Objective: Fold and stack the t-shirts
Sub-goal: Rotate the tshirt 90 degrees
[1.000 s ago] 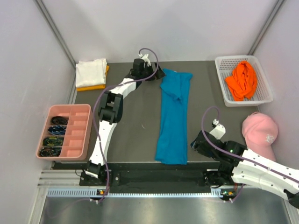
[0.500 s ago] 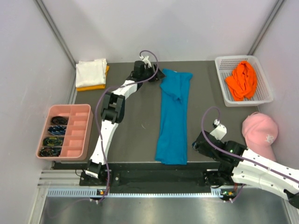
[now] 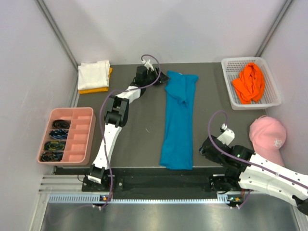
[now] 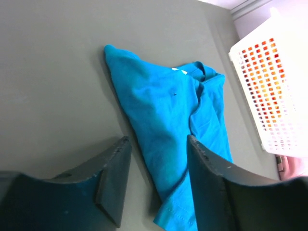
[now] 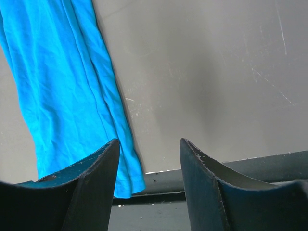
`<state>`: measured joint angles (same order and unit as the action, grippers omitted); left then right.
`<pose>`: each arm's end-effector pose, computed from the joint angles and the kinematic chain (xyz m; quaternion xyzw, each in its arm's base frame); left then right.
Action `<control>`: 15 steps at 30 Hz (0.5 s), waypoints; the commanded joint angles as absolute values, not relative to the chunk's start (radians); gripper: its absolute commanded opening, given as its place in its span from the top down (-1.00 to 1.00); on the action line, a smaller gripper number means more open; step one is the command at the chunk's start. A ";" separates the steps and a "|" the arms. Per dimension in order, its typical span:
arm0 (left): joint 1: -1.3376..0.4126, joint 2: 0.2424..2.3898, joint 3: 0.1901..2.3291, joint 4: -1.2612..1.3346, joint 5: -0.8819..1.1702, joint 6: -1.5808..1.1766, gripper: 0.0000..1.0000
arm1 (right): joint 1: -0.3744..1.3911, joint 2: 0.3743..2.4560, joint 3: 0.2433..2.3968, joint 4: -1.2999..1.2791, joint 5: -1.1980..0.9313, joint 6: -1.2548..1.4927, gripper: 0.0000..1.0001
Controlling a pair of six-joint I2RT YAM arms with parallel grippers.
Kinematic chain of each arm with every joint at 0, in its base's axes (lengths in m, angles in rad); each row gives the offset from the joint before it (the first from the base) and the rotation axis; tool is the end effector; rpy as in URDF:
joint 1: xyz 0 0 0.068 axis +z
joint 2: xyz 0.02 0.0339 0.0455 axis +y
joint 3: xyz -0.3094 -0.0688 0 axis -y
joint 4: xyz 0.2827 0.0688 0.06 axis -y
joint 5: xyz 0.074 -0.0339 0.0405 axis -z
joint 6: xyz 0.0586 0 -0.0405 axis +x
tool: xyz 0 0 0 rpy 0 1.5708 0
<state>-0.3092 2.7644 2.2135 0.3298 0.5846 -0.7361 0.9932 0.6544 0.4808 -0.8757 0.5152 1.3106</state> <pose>0.6568 -0.2438 0.1037 0.0176 0.7689 -0.4936 0.4061 0.0928 0.0895 0.2037 0.2125 0.9122 0.1276 0.3263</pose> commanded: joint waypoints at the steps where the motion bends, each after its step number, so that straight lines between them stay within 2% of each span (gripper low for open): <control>1: -0.313 2.803 2.197 0.357 0.604 -0.755 -0.06 | 1.005 0.643 0.503 -0.893 0.541 1.325 -0.06; 5: -0.324 2.804 2.197 0.341 0.598 -0.744 0.06 | 1.005 0.644 0.497 -0.890 0.538 1.328 -0.07; 8: -0.327 2.804 2.194 0.344 0.598 -0.747 0.34 | 1.005 0.643 0.494 -0.890 0.538 1.330 -0.06; 9: -0.328 2.804 2.195 0.345 0.597 -0.749 0.56 | 1.005 0.641 0.494 -0.891 0.538 1.331 -0.07; 12: -0.328 2.804 2.191 0.348 0.594 -0.756 0.83 | 1.005 0.632 0.489 -0.894 0.537 1.335 -0.06; 13: -0.328 2.804 2.187 0.348 0.594 -0.758 1.00 | 1.005 0.627 0.488 -0.897 0.537 1.335 -0.06; 15: -0.328 2.803 2.186 0.347 0.591 -0.761 1.00 | 1.005 0.621 0.482 -0.897 0.537 1.336 -0.06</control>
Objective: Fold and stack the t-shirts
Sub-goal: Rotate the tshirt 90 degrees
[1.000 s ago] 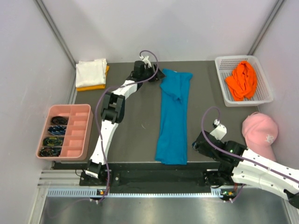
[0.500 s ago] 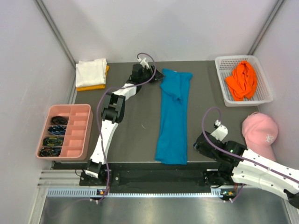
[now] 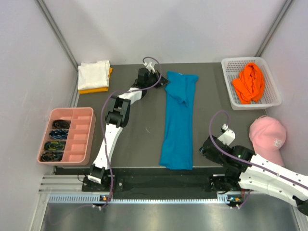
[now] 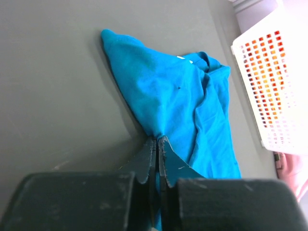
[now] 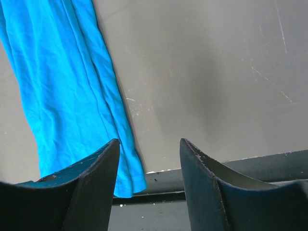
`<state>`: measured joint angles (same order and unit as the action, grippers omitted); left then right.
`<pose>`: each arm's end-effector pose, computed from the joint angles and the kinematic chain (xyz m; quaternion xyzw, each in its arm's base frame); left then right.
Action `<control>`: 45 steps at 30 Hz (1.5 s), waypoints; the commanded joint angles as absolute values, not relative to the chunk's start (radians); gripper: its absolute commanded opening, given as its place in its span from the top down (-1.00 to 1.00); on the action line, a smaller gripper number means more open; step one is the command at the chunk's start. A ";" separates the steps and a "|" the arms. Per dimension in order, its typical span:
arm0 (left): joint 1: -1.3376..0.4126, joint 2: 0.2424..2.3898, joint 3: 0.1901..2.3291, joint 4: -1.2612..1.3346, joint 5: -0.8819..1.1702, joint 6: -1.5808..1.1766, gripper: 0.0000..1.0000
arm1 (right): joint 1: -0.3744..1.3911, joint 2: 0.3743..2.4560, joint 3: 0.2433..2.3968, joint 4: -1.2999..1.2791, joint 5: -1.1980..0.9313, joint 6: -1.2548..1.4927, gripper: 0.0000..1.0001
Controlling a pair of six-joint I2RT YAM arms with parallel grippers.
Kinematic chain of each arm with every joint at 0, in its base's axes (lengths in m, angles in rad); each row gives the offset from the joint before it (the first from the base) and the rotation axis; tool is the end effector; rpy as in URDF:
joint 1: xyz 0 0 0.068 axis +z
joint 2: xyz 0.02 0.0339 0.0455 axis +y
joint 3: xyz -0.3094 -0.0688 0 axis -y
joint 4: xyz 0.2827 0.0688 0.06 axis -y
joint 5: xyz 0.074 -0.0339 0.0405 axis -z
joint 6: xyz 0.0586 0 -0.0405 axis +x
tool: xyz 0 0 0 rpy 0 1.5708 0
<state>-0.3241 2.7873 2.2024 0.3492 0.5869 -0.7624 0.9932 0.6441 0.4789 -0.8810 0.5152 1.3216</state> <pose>0.6517 -0.2532 0.0861 0.0114 0.7727 -0.5008 0.3899 0.0918 0.0880 0.2038 0.2178 0.9106 0.1308 0.3260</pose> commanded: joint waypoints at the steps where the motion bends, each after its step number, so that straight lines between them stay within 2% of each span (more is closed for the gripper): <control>1: -0.328 2.803 2.186 0.344 0.589 -0.758 1.00 | 1.006 0.618 0.482 -0.899 0.538 1.338 -0.06; 33: -0.232 2.712 2.094 0.287 0.577 -0.672 1.00 | 1.005 0.664 0.477 -0.844 0.538 1.313 -0.07; 34: -0.230 2.714 2.098 0.287 0.583 -0.673 0.88 | 1.005 0.667 0.480 -0.839 0.546 1.310 -0.06; 35: -0.229 2.712 2.098 0.290 0.584 -0.676 0.54 | 1.005 0.669 0.482 -0.833 0.552 1.298 -0.06; 36: -0.229 2.711 2.098 0.294 0.586 -0.678 0.30 | 1.005 0.682 0.485 -0.824 0.558 1.287 -0.07; 39: -0.229 2.697 2.095 0.296 0.586 -0.686 -0.27 | 1.003 0.739 0.517 -0.772 0.610 1.224 -0.07; 41: -0.229 2.674 2.094 0.285 0.580 -0.681 -0.46 | 0.993 0.788 0.564 -0.723 0.655 1.154 -0.07; 42: -0.229 2.663 2.091 0.282 0.575 -0.678 -0.70 | 0.983 0.833 0.583 -0.703 0.667 1.129 -0.08; 45: -0.227 2.614 2.082 0.265 0.561 -0.670 -0.77 | 0.907 0.902 0.655 -0.612 0.673 1.010 -0.08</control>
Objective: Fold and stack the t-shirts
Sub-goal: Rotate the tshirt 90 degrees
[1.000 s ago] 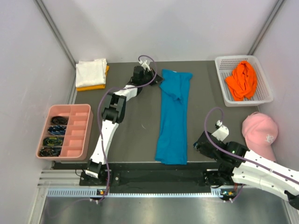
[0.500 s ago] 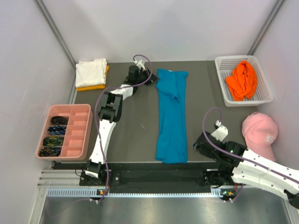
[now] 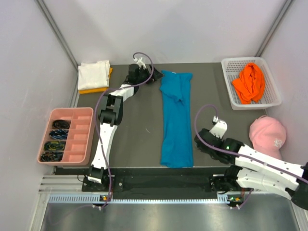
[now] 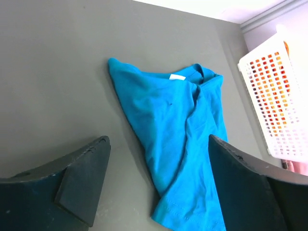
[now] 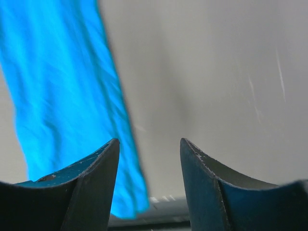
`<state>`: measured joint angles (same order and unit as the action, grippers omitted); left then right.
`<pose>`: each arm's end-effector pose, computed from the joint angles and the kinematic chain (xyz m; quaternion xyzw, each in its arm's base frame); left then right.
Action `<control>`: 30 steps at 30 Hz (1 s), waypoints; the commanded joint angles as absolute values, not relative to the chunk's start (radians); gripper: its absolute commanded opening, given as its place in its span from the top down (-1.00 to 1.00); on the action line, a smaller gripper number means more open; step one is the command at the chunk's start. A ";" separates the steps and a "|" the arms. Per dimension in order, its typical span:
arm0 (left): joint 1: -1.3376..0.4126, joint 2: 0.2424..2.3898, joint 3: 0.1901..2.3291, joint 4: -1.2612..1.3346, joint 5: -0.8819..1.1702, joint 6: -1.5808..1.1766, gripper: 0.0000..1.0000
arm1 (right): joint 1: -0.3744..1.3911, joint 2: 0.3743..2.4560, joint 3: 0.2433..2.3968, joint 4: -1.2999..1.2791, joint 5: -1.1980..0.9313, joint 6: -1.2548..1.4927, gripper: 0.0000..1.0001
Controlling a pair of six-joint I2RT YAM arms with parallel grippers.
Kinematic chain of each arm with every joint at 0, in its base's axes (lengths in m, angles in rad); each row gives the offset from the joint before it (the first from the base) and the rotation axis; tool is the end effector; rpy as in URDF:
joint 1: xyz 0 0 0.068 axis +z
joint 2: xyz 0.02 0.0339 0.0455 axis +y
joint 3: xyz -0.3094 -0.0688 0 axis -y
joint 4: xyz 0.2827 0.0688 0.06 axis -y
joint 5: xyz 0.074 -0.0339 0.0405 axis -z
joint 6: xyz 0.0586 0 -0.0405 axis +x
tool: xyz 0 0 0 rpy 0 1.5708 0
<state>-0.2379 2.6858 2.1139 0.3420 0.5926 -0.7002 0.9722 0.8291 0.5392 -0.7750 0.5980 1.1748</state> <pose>0.6603 -0.1938 0.1192 0.0049 0.7710 -0.4727 0.4267 0.1165 0.1122 0.2112 0.1669 0.9130 0.0741 0.3647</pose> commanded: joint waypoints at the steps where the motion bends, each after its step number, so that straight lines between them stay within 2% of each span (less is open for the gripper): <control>1: -0.226 2.582 2.073 0.262 0.555 -0.672 -0.78 | 0.853 0.935 0.681 -0.583 0.649 0.944 -0.08; 6: -0.224 2.430 1.941 0.275 0.525 -0.686 -0.79 | 0.632 1.029 0.756 -0.329 0.504 0.734 -0.08; 11: -0.236 2.292 1.731 0.275 0.499 -0.709 -0.79 | 0.448 1.319 0.912 -0.203 0.375 0.609 -0.09; 13: -0.247 2.211 1.651 0.287 0.462 -0.695 -0.79 | 0.431 1.426 1.024 -0.164 0.292 0.546 -0.11; 17: -0.288 2.106 1.507 0.224 0.388 -0.621 -0.80 | 0.428 1.697 1.256 -0.192 0.258 0.459 -0.13; 20: -0.301 2.021 1.406 0.233 0.385 -0.614 -0.80 | 0.419 1.811 1.421 -0.187 0.238 0.402 -0.13; 30: -0.318 1.924 1.218 0.264 0.411 -0.595 -0.79 | 0.371 2.103 1.719 -0.218 0.071 0.186 -0.12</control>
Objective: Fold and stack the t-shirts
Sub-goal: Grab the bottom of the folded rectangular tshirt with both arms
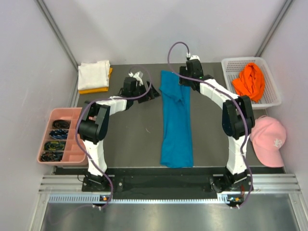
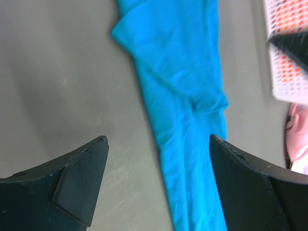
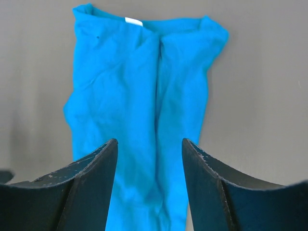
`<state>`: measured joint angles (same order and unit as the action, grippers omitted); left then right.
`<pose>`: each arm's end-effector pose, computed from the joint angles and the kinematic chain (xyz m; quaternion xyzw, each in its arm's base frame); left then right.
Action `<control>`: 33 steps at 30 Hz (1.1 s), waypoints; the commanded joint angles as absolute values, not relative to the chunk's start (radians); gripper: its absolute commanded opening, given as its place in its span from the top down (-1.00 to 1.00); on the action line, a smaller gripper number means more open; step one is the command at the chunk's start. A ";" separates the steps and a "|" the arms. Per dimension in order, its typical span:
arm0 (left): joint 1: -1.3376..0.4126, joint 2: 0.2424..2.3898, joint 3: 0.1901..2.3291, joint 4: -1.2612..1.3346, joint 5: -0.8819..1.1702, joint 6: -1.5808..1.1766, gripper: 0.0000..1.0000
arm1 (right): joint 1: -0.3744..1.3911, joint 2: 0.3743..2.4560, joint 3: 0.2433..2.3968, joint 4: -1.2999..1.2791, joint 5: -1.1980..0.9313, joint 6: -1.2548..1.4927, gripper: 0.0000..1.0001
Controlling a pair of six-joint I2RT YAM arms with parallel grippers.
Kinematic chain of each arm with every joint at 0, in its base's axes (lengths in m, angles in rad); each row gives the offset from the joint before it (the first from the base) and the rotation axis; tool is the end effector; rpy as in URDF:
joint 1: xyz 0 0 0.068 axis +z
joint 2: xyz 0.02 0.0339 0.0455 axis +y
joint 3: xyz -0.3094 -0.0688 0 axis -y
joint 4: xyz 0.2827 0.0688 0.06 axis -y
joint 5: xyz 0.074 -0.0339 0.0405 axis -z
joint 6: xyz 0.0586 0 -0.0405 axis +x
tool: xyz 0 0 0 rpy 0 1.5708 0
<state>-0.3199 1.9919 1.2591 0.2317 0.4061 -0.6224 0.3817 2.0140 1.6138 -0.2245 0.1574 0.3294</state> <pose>0.4758 -0.1820 0.1899 -0.0254 0.8485 -0.3812 0.3661 0.5077 0.1939 0.2610 0.0126 0.8881 0.0925 0.4501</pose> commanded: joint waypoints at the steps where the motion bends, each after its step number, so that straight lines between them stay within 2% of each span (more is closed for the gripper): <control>1: -0.318 1.919 1.210 0.264 0.411 -0.592 -0.79 | 0.370 2.118 1.735 -0.224 0.066 0.169 -0.12; 17: -0.319 1.896 1.106 0.296 0.454 -0.603 -0.78 | 0.370 2.335 2.077 -0.356 0.023 -0.023 -0.13; 33: -0.319 1.901 1.103 0.288 0.465 -0.603 -0.77 | 0.370 2.433 2.178 -0.406 -0.052 -0.117 -0.12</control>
